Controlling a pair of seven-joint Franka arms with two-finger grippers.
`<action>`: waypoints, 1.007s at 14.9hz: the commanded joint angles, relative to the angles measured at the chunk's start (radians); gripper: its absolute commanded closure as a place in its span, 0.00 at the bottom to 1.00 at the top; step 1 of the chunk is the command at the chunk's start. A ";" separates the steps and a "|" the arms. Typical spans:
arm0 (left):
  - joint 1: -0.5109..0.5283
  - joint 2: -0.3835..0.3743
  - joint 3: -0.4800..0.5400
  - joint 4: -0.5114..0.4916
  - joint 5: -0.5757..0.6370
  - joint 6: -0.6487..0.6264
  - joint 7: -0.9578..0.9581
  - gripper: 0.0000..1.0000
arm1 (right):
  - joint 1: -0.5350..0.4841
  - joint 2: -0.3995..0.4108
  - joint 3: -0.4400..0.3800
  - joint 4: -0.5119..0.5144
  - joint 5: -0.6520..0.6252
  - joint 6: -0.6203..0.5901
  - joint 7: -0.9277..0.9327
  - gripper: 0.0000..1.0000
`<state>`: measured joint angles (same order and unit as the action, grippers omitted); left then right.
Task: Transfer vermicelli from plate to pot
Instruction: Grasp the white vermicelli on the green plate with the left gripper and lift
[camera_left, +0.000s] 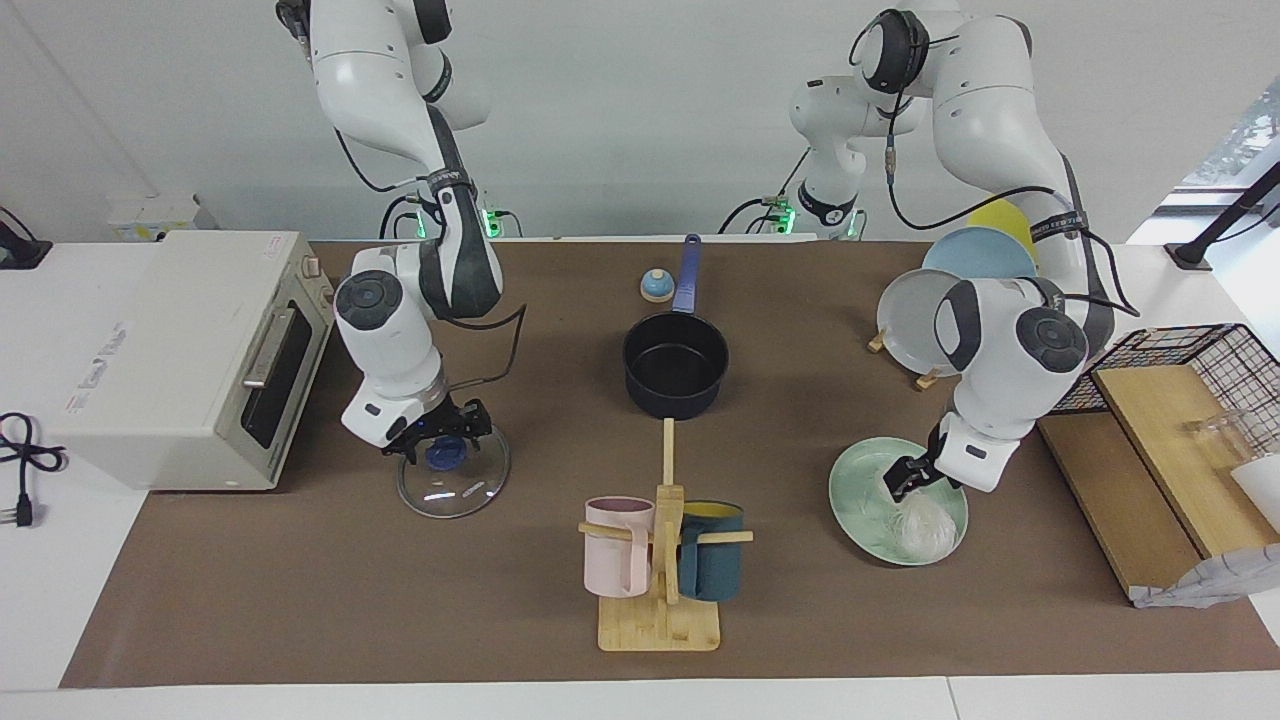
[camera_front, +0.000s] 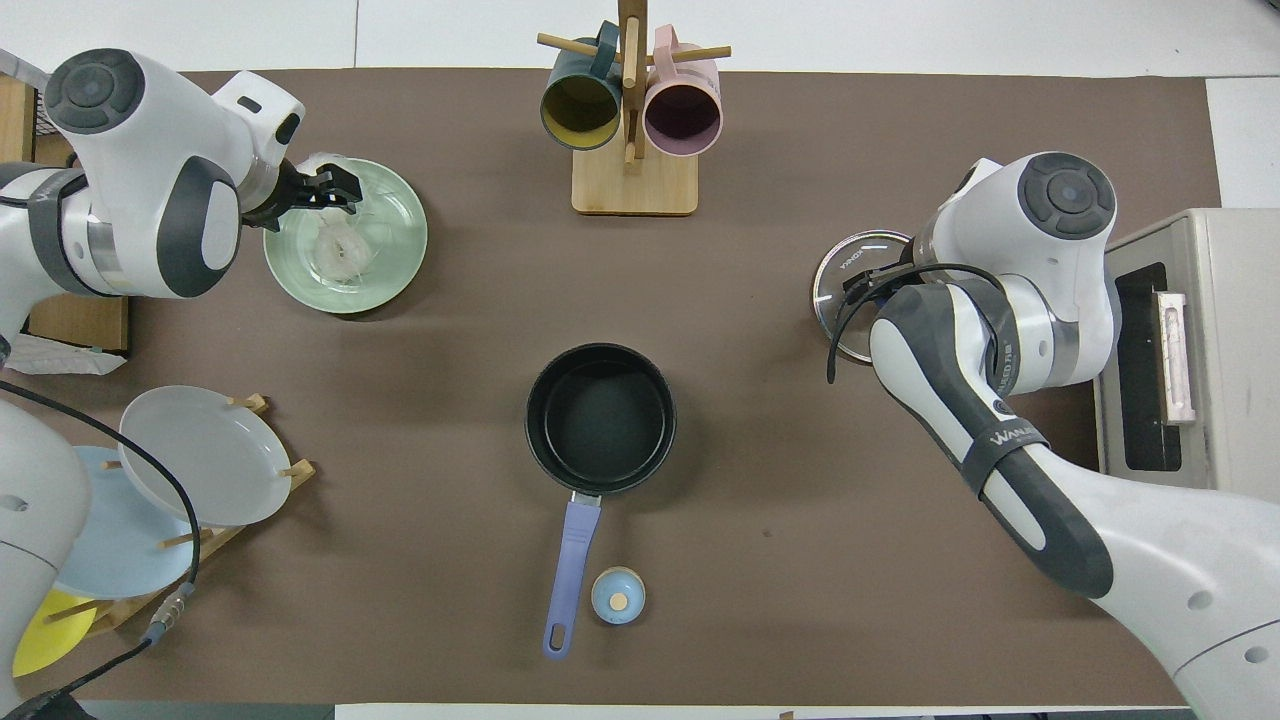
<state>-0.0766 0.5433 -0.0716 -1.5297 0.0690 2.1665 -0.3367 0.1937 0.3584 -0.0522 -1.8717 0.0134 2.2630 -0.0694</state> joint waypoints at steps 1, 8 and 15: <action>-0.022 0.023 0.021 0.008 0.035 0.041 -0.053 0.00 | 0.000 0.001 0.002 -0.017 0.025 0.026 -0.039 0.00; -0.032 0.017 0.021 -0.055 0.037 0.098 -0.051 0.14 | 0.000 0.001 0.002 -0.017 0.026 0.023 -0.039 0.09; -0.032 0.018 0.021 -0.026 0.048 0.081 -0.028 1.00 | 0.000 0.001 0.002 -0.017 0.026 0.024 -0.038 0.22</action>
<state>-0.0953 0.5655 -0.0670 -1.5652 0.0893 2.2414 -0.3628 0.1946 0.3622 -0.0511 -1.8745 0.0135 2.2630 -0.0751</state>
